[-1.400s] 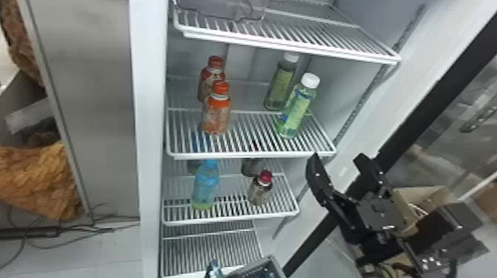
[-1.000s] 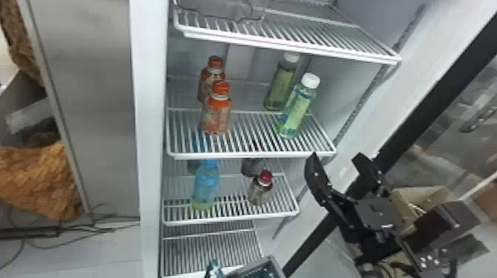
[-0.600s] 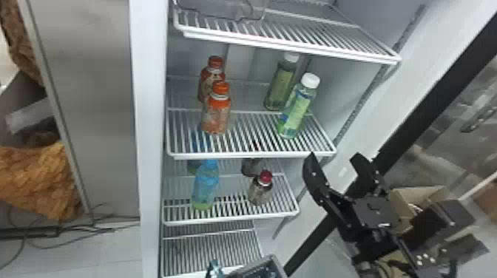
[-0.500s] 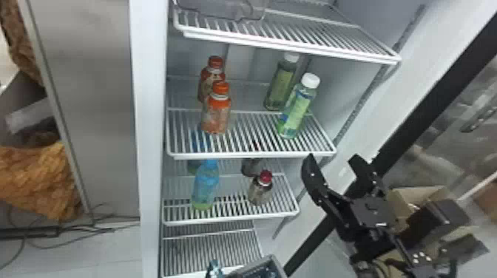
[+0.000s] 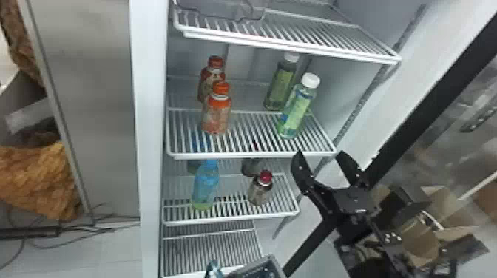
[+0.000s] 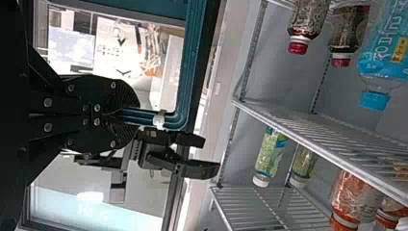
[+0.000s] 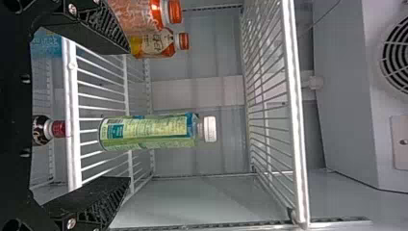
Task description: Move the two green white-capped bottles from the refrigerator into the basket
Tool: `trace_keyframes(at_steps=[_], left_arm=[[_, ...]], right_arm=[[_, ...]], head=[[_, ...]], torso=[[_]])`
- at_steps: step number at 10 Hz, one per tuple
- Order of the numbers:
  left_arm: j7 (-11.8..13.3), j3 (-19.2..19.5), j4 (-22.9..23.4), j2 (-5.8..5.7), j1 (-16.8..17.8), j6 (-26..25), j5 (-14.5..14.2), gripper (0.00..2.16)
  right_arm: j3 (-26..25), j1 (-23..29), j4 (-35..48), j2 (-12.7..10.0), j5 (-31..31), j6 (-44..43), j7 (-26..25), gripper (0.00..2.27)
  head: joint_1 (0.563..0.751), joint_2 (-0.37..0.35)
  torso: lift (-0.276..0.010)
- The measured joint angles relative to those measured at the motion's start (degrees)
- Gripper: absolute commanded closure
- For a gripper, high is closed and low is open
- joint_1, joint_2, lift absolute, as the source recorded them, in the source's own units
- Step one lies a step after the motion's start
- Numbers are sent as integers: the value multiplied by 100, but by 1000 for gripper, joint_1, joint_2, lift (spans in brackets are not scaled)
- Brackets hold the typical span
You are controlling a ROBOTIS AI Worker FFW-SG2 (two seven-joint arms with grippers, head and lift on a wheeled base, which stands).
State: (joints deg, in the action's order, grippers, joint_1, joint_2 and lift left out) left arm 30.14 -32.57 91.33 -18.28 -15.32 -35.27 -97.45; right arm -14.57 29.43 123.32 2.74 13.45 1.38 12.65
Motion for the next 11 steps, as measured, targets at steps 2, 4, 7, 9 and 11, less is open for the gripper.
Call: trace_keyframes(at_steps=[2, 4, 7, 9, 11], left_arm=[[0, 1, 0, 1, 0, 9, -1, 1214], [0, 1, 0, -2, 0, 12, -1, 1216], [-1, 1, 0, -6, 12, 12, -1, 1216], [-8, 1, 0, 0, 14, 12, -1, 1216], [-9, -12, 0, 1, 28, 13, -1, 1216]], right_arm=[[22, -404, -449, 24, -182, -122, -49, 101], [99, -854, -941, 46, -315, -292, -171, 102], [154, -1555, -1577, 110, -506, -474, -300, 101], [160, -1881, -1913, 137, -565, -508, -346, 102], [194, -2245, -2340, 162, -562, -555, -351, 102]], head=[[695, -350], [695, -350], [695, -350], [695, -350], [695, -350]], torso=[[-4], [-4], [-4], [-4], [-4]])
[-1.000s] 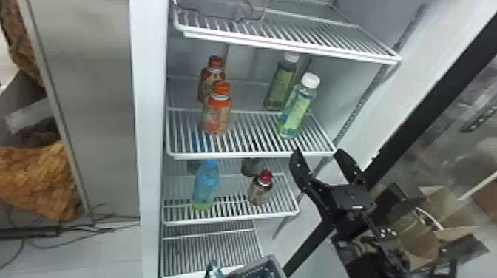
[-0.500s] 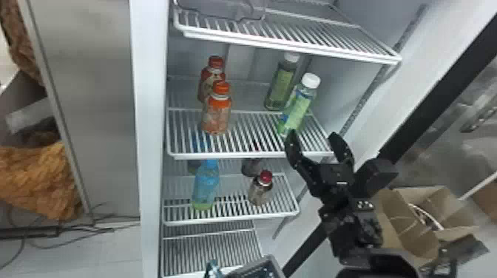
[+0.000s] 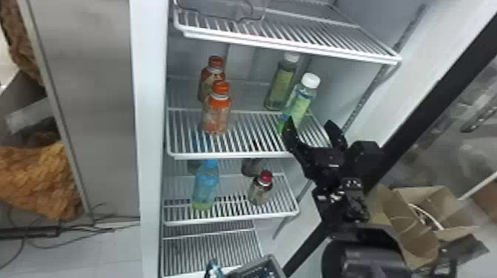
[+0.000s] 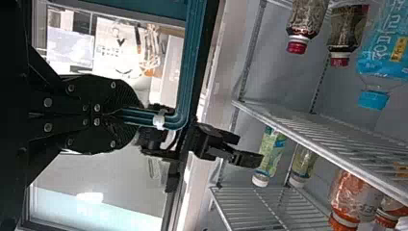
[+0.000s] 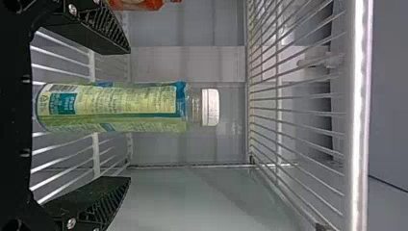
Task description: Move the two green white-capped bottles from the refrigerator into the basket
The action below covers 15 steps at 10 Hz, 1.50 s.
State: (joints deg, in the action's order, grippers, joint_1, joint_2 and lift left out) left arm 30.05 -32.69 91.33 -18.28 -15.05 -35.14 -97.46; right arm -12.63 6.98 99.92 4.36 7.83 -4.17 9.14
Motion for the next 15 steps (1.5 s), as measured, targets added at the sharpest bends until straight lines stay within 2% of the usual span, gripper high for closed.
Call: trace_keyframes(at_steps=[4, 8, 9, 10, 11, 12, 13, 14, 15], left_arm=[[-9, -36, 0, 0, 64, 22, 0, 1216], [-23, -59, 0, -9, 77, 27, -31, 1216], [-26, -67, 0, -13, 84, 27, -39, 1214], [-26, -75, 0, -17, 85, 27, -52, 1214], [-26, -78, 0, -20, 85, 27, -57, 1214], [-34, -86, 0, -25, 85, 27, -66, 1216], [-35, -89, 0, -27, 85, 27, -76, 1214], [-35, -90, 0, -27, 85, 27, -87, 1216], [-35, -86, 0, -27, 83, 27, -91, 1216]], right_arm=[[143, -669, -639, 95, -20, -5, 1, 101], [197, -1049, -1102, 127, -198, 7, -61, 108], [233, -1128, -1200, 140, -216, 7, -77, 180], [316, -1233, -1322, 168, -197, 7, -77, 384], [398, -1282, -1359, 185, -152, 19, -79, 759], [450, -1306, -1369, 188, -110, 66, -80, 907], [461, -1301, -1370, 183, -86, 89, -89, 907], [463, -1251, -1328, 178, -88, 79, -121, 1046], [462, -1192, -1272, 176, -102, 34, -200, 1070]], head=[[695, -350], [695, -350], [695, -350], [695, -350], [695, -350], [695, -350], [695, -350], [695, -350], [695, -350]], torso=[[-4], [-4], [-4], [-4], [-4], [-4], [-4], [-4], [-4]])
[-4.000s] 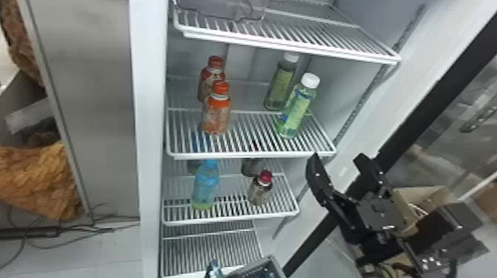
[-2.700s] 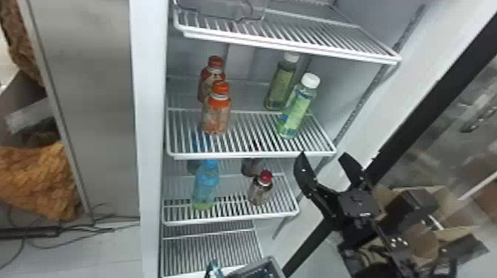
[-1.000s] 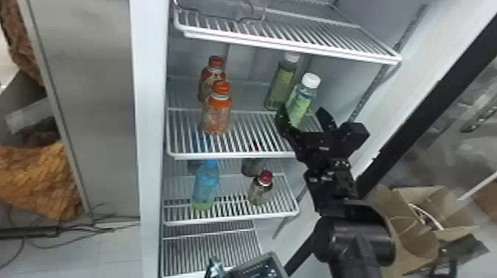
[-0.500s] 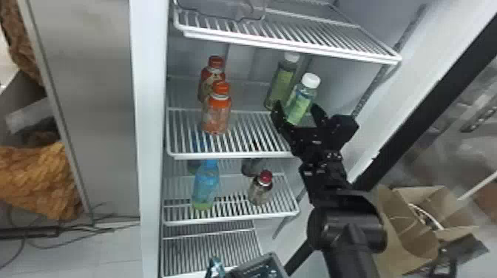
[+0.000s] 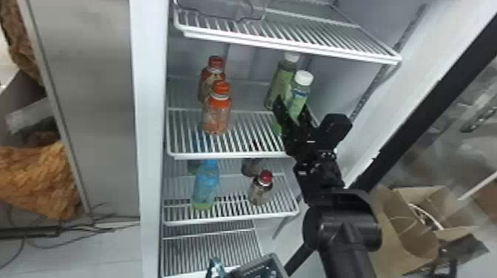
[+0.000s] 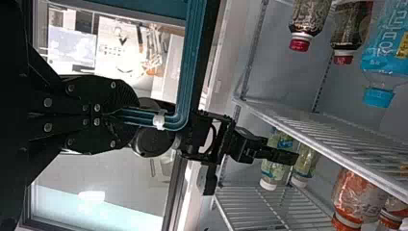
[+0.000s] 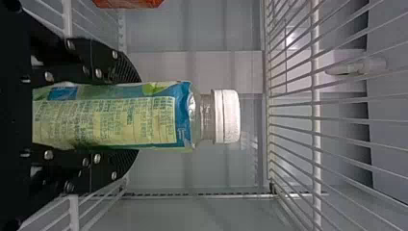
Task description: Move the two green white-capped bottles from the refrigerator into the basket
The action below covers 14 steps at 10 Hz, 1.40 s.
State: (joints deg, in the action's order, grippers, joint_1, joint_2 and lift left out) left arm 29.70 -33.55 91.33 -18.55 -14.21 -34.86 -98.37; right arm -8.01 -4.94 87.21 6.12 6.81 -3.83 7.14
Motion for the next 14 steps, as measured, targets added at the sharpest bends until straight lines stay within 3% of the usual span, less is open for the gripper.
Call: trace_keyframes(at_steps=[5, 14], left_arm=[[6, 20, 0, 9, -26, -1, 11, 1216], [9, 56, 0, 26, -44, 12, 32, 1214]], right_arm=[[-26, 463, 672, -10, 50, -215, -82, 1070], [-180, 3015, 4077, 29, 1031, 1228, 210, 1067]], head=[[695, -350], [695, -350]], torso=[[-4], [-4]])
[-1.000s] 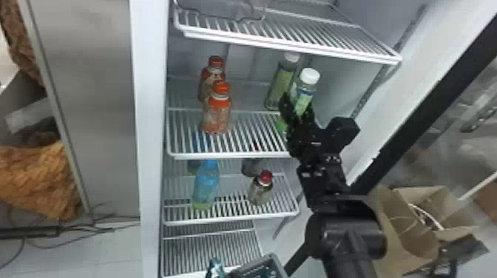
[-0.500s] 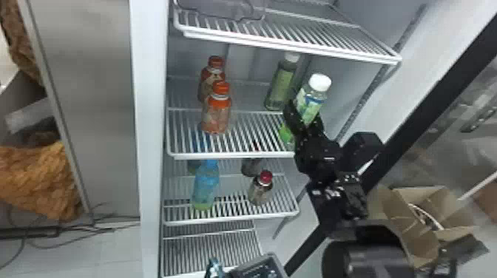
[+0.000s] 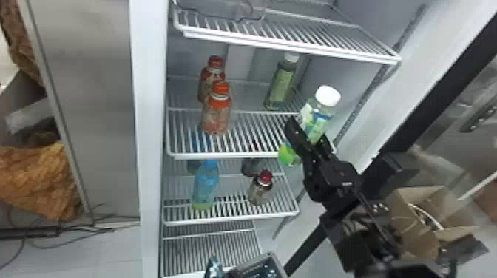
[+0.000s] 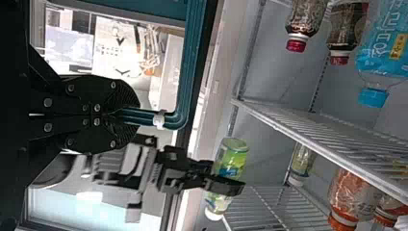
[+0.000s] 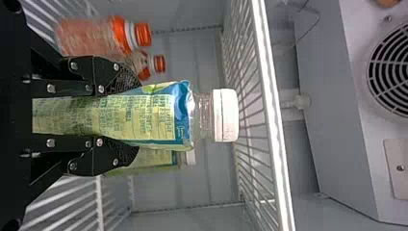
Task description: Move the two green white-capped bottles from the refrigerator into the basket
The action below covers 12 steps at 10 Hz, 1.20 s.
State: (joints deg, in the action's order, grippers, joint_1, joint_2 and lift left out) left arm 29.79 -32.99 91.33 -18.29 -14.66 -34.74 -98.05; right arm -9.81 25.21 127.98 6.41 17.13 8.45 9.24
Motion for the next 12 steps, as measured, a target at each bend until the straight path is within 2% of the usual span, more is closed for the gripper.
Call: trace_keyframes(at_steps=[3, 6, 9, 12], left_arm=[[0, 9, 0, 1, -11, 1, 13, 1216], [10, 69, 0, 7, -38, 14, 28, 1216], [9, 119, 0, 19, -65, 15, 59, 1216], [0, 136, -39, 12, -32, 22, 185, 1216]], right_arm=[[-148, 836, 996, -93, 201, 735, 247, 1067], [-275, 1565, 1695, -224, 380, 1428, 468, 1067], [-478, 2173, 2200, -320, 414, 2472, 787, 1067], [-608, 2381, 2293, -347, 369, 3654, 1062, 1067]], head=[[695, -350], [695, -350], [695, -350], [695, -350]], torso=[[-4], [-4], [-4], [-4]])
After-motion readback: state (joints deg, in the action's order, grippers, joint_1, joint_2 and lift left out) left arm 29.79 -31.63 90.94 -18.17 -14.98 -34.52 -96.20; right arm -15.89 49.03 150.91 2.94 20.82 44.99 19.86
